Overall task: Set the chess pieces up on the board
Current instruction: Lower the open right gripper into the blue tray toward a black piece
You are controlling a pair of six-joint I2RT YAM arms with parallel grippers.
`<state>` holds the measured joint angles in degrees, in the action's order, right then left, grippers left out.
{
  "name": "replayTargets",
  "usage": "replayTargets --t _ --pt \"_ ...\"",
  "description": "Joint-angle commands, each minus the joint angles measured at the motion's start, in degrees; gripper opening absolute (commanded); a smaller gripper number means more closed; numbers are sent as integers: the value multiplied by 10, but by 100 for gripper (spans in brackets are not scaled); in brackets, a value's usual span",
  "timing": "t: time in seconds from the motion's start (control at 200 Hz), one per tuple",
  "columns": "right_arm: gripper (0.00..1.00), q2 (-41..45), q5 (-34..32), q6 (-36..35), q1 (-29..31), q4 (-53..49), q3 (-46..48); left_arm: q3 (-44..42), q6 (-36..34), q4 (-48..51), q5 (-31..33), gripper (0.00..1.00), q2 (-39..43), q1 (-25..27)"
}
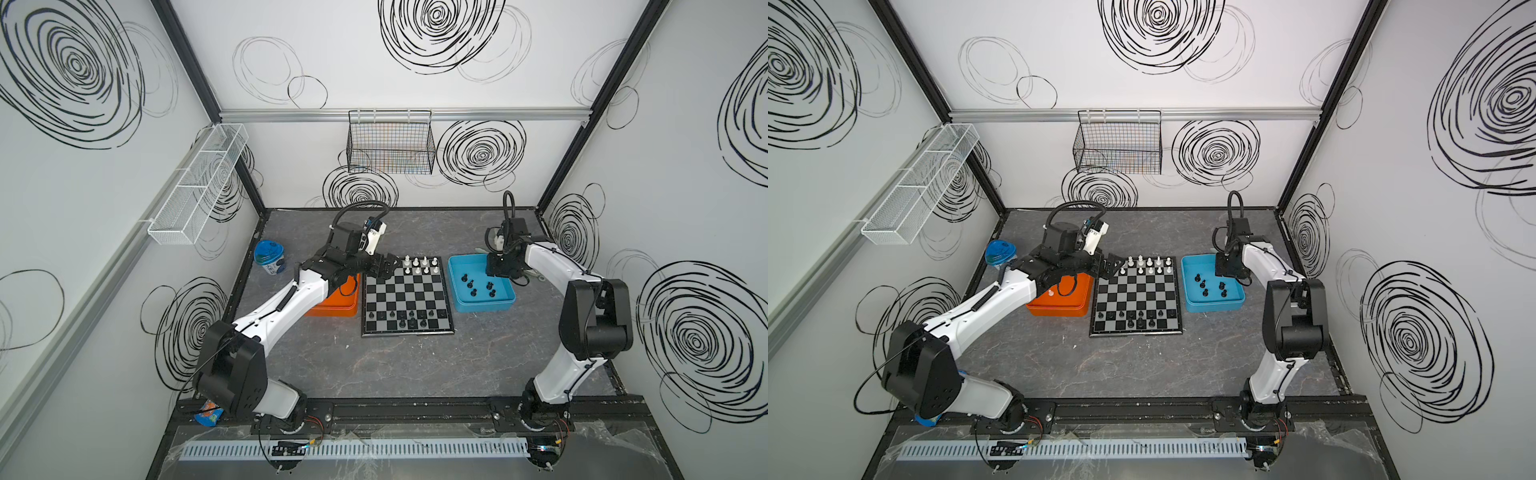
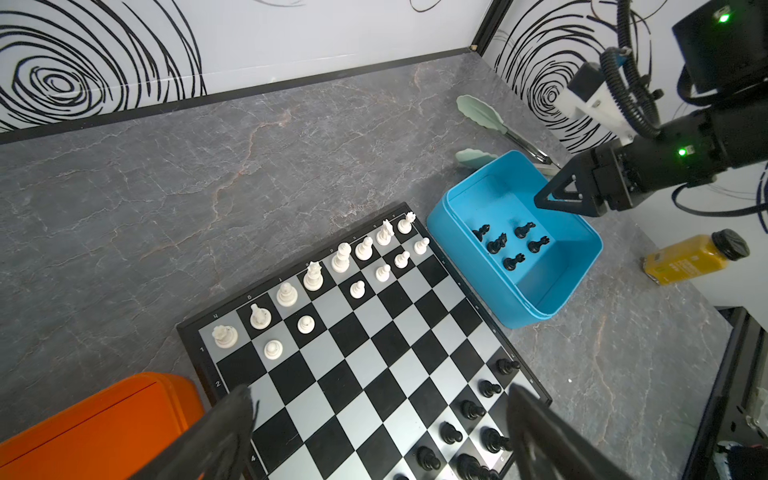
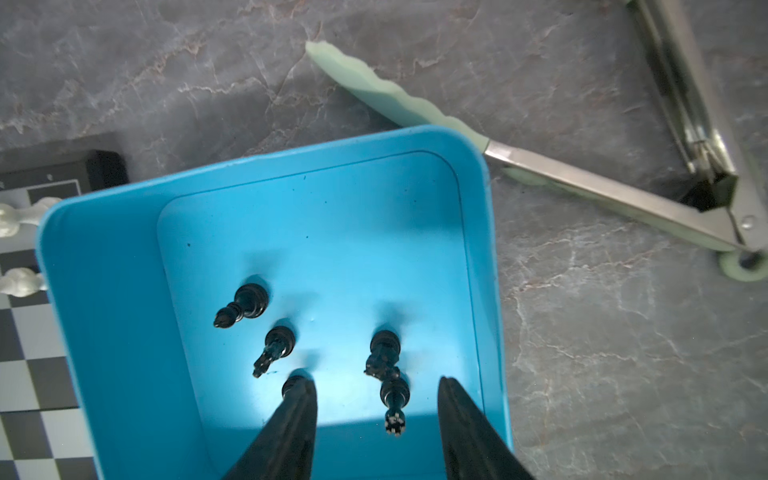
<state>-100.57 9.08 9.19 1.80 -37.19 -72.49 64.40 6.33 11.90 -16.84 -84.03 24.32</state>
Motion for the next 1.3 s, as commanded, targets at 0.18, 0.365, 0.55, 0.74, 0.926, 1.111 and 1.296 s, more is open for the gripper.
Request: replayTargets --t 0.18,0.365,0.55,0.74,0.926,1.111,1.296 --pt "48 -20 -3 2 1 3 8 -1 -13 -14 19 97 -8 -2" --pt "49 -22 -6 4 2 9 21 0 -13 -12 23 97 -11 -2" --pt "48 -15 -2 9 2 18 39 2 -10 -9 26 97 -14 -2" --pt "47 -14 4 28 3 29 53 2 -9 -6 31 97 -13 -3" --pt "46 1 27 54 3 48 59 2 -8 -5 36 97 -12 -4" --pt "45 2 35 45 17 38 33 2 -7 -5 37 97 -10 -5" --pt "46 -13 17 46 30 25 12 2 -5 -4 37 97 -9 -8"
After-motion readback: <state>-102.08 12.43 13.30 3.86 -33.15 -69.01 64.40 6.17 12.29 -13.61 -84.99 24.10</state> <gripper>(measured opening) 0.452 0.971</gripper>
